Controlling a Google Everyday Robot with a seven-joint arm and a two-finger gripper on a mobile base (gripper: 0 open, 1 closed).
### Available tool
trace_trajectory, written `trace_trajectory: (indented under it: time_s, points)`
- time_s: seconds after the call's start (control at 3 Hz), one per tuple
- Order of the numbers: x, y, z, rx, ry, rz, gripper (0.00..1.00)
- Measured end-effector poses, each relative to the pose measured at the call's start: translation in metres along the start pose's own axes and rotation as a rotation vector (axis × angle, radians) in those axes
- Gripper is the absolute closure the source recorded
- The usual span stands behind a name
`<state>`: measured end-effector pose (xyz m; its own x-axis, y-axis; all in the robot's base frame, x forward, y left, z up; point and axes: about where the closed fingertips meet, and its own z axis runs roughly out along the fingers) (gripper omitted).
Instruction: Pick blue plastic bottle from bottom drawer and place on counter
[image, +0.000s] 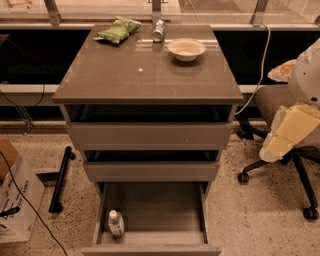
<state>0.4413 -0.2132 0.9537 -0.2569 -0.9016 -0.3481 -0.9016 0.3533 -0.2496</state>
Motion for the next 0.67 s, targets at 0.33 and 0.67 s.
trace_trajectory:
  time_s: [0.33, 0.67]
  points:
    - [0.002, 0.001, 0.003, 0.004, -0.010, 0.044, 0.00]
    - [-0.009, 0.012, 0.032, -0.020, -0.043, 0.085, 0.00]
